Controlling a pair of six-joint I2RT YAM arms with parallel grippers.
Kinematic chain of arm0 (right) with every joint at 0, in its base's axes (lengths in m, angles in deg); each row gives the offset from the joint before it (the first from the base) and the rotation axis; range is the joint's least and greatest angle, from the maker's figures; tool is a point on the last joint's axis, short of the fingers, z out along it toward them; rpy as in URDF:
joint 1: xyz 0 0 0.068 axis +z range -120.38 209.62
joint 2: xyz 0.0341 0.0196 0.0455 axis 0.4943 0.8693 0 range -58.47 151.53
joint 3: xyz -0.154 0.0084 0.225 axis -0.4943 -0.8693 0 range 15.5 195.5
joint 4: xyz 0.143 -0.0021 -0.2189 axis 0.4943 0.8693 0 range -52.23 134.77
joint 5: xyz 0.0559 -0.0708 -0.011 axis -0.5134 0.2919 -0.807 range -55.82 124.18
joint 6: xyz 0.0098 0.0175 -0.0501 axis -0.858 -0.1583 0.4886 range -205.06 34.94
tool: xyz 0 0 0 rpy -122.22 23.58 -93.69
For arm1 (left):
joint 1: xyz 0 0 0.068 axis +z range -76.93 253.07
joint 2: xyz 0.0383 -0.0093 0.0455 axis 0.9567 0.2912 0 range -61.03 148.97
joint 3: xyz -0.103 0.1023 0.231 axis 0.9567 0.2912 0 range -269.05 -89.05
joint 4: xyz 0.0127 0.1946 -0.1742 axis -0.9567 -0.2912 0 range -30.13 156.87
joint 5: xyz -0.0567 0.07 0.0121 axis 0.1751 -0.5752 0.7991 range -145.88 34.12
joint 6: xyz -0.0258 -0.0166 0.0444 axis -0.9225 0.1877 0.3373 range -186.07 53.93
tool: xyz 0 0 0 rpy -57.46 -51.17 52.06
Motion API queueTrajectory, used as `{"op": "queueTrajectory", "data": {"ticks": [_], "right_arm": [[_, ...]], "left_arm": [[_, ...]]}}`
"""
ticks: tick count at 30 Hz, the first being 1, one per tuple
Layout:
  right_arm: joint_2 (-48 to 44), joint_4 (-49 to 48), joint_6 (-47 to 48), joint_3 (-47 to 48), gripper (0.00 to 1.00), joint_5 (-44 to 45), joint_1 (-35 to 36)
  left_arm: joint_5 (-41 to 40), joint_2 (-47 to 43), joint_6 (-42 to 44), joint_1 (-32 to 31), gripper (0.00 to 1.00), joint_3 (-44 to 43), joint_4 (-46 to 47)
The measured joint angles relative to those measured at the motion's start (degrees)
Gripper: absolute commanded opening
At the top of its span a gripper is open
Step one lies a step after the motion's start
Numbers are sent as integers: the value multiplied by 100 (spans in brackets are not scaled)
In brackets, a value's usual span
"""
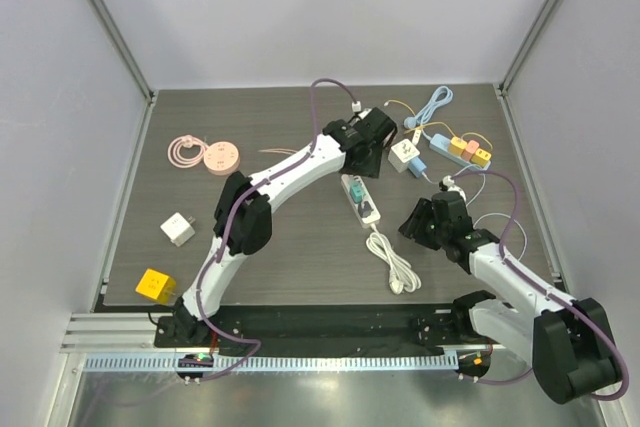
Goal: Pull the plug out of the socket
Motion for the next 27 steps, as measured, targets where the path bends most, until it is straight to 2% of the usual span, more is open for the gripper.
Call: {"op": "queueTrajectory", "data": {"ticks": [8,13,19,27], "right_arm": [[157,-17,42,0,52,-157,0],[186,-133,39,-22,52,-243,0],[442,-334,15,-85,52,-413,0],[533,-511,-7,-98,52,-525,0]], "left_arm": [[-284,-227,-4,-74,54,1043,24],[-323,-761,-98,-107,64,1829,146],[-319,-1008,-160,-107,78,1917,313],[-306,-1147,-428,-107,79,2175,339]]}}
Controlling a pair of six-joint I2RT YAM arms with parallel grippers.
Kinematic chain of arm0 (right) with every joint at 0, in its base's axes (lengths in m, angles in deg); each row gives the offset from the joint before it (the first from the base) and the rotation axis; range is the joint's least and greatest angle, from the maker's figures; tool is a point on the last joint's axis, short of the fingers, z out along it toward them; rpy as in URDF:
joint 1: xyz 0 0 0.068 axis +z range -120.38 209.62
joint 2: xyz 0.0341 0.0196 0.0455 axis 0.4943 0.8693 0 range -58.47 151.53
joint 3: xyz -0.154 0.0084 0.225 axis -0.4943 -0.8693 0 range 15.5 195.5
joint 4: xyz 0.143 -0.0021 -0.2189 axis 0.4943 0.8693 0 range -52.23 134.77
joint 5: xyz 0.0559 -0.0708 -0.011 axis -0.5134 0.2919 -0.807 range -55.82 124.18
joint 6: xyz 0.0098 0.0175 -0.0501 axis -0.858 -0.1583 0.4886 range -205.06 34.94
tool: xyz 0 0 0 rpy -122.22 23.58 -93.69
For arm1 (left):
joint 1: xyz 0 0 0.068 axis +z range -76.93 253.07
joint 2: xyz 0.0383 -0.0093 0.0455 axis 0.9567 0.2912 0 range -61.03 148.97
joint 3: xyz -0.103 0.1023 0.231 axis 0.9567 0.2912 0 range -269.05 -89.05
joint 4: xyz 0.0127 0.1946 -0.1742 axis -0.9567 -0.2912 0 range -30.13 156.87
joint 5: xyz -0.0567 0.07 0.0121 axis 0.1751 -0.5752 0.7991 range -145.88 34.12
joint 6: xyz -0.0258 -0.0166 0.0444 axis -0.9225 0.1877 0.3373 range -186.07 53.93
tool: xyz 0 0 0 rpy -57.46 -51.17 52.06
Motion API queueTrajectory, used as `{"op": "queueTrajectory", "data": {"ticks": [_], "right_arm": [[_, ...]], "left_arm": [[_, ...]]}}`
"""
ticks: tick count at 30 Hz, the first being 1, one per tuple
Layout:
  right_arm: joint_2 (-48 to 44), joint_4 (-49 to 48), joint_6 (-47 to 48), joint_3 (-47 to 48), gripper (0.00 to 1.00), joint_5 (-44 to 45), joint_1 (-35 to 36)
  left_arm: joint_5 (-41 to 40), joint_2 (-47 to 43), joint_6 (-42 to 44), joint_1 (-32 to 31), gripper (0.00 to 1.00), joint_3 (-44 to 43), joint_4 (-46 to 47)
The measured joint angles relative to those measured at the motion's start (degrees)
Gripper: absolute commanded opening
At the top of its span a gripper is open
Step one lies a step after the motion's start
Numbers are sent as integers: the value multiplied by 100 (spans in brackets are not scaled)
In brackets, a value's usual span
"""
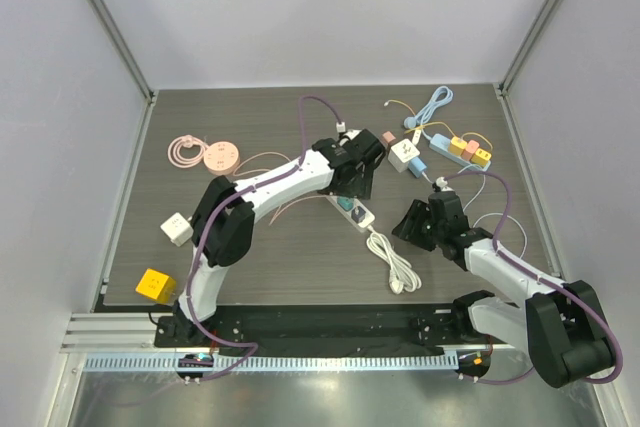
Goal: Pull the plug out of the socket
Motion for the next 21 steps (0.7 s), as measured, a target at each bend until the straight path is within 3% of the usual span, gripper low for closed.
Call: {"op": "queueTrajectory", "data": {"ticks": [16,21], "right_arm": [[-7,-103,-107,-61,52,-127,0],[-7,-131,-136,-74,52,-175,0]], "left_arm": [[310,-136,-767,68,71,575,299],[382,-138,-885,127,64,599,422]]}}
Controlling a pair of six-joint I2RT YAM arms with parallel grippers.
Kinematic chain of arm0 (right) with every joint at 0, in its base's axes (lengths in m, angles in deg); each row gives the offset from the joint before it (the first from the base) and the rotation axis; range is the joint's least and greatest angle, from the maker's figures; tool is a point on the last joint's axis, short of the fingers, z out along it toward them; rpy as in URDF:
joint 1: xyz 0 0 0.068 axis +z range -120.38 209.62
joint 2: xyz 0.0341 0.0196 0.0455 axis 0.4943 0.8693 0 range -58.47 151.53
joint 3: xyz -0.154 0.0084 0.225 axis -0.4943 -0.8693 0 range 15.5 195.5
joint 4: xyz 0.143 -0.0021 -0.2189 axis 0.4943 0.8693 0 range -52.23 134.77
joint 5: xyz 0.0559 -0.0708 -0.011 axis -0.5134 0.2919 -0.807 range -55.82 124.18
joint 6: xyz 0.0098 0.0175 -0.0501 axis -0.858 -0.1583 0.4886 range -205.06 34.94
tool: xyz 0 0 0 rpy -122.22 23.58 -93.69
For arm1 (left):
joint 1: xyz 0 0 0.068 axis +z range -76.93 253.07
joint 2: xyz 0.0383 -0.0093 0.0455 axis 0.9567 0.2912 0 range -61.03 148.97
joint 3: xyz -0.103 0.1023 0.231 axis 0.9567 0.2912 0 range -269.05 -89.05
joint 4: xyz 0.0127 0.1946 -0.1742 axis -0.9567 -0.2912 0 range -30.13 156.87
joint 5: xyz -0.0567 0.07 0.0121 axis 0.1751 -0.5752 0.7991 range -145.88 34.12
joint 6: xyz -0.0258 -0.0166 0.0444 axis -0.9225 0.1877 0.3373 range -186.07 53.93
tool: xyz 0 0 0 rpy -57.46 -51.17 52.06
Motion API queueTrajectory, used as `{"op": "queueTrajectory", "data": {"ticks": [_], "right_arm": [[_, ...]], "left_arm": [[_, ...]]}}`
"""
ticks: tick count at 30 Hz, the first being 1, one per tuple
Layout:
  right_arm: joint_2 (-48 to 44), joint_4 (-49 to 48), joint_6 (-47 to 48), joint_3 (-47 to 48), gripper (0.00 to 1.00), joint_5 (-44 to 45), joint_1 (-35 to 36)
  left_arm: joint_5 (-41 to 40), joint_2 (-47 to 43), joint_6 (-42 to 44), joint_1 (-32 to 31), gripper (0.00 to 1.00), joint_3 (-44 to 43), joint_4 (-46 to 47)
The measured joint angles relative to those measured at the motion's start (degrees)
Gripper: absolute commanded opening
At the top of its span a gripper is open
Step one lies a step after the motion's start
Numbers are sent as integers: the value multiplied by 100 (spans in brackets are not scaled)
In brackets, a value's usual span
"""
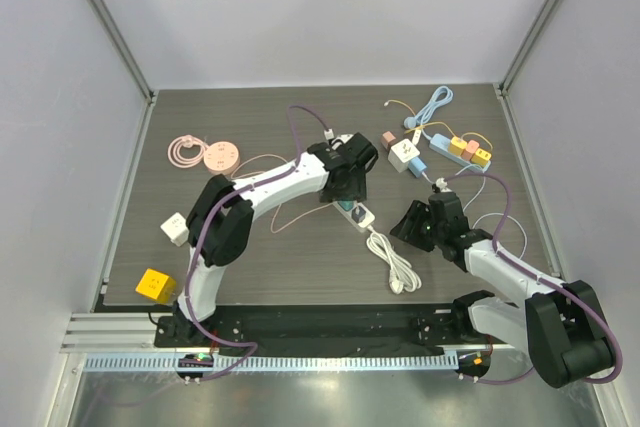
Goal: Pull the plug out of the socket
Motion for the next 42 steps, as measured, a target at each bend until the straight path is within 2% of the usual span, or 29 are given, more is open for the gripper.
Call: {"op": "queueTrajectory", "data": {"ticks": [5,9,11,14,15,18,23,29,30,33,35,37,40,42], "right_arm": [[0,-2,0,0,52,-33,0],[22,-2,9,7,52,-37,0],[85,-4,28,50,53,-57,0],[238,0,103,181,54,-74,0],[308,2,144,238,54,-79,0],[411,0,199,337,54,-109,0],[442,4,245,393,54,-116,0],[442,94,337,461,57,-116,0],[442,118,352,496,58,-120,0],[442,153,424,590,59,-201,0],[450,179,492,654,59,-348,-28],[514,168,568,730,60,-562,-81],[658,92,640,769,61,-868,-232],[750,28,682,767,61,-1102,-313]], "left_arm": [[63,0,-44,39,54,28,157],[98,-7,-46,48,43,76,273],[103,-37,-39,48,41,129,350],[107,-107,-35,48,44,238,446],[116,-122,-33,50,50,260,459],[149,-170,-22,52,59,358,533],[236,-258,-68,50,59,546,625],[317,-308,-166,57,43,734,857],[319,-308,-170,57,37,734,872],[354,-313,-116,55,29,734,970],[374,-317,-24,55,20,737,997],[420,-330,94,57,17,778,1084],[452,-439,297,57,3,994,1344],[470,-540,400,57,0,1165,1484]]}}
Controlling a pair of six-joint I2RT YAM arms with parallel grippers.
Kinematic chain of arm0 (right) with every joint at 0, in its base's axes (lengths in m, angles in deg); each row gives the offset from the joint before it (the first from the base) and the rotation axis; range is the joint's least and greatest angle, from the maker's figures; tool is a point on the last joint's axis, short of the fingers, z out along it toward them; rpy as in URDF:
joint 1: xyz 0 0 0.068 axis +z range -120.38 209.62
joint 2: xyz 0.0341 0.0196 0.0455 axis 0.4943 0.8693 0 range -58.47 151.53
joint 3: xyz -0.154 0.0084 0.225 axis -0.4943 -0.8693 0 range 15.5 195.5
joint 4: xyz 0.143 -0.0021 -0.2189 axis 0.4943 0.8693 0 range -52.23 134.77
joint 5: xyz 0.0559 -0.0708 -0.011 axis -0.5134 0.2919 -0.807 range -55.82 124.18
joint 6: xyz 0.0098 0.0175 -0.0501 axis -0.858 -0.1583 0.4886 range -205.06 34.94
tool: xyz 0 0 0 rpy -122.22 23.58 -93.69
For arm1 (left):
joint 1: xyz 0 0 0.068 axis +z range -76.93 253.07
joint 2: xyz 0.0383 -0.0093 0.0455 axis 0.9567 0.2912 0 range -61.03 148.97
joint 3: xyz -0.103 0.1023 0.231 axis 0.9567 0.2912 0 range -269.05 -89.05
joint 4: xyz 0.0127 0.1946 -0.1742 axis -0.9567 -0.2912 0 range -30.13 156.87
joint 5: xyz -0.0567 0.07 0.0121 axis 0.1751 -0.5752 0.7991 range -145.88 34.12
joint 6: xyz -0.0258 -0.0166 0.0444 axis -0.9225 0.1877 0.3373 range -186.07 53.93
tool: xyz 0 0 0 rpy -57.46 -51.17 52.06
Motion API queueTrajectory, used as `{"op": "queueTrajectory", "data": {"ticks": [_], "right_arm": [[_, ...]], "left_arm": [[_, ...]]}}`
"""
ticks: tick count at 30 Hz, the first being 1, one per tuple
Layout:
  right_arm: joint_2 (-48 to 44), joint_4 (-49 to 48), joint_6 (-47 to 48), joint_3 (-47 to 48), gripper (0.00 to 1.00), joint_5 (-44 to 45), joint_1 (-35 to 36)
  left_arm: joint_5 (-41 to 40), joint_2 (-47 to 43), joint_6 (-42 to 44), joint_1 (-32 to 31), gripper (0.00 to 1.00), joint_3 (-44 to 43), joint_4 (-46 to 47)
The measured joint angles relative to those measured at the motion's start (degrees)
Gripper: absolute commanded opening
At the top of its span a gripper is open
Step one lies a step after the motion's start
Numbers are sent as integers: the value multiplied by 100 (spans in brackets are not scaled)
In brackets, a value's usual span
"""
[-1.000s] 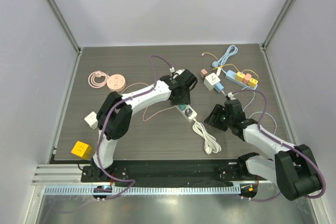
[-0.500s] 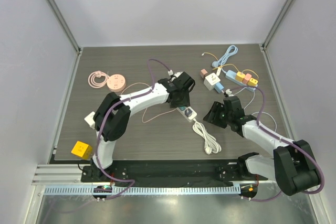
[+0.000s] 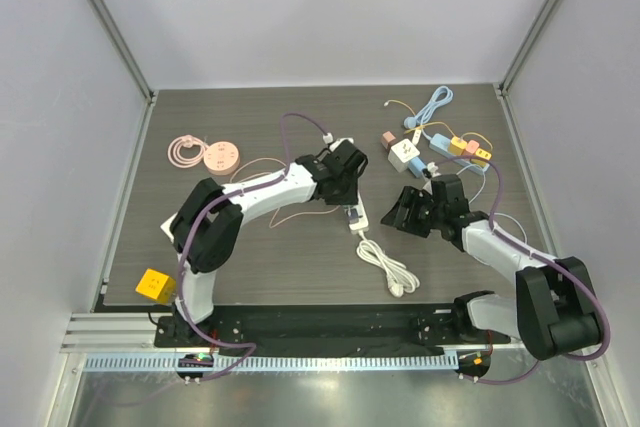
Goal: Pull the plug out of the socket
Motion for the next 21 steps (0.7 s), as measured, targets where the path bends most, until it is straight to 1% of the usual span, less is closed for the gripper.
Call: {"op": "queueTrajectory", "data": {"ticks": [4,6,8,13,16,21], "right_arm": [[48,-356,50,-39,65,-487,-52],[42,-560,59,-79,69,-686,-52],[28,-743,52,-118,70,-841,-52],[105,-1132,-87,-122,70,-1036,-52],[426,-1447,-203,-118,67,-1130,-50],[833,-2022,-461,-238,65,-1311,-7]], "left_arm": [[111,-188,210,0,0,310,282],[186,-280,280,0,0,476,448],[280,-380,367,0,0,634,592],[450,-678,459,-7,0,992,892],[514,-811,505,-39,0,1082,1049],[636,-981,522,-138,0,1150,1207]]}}
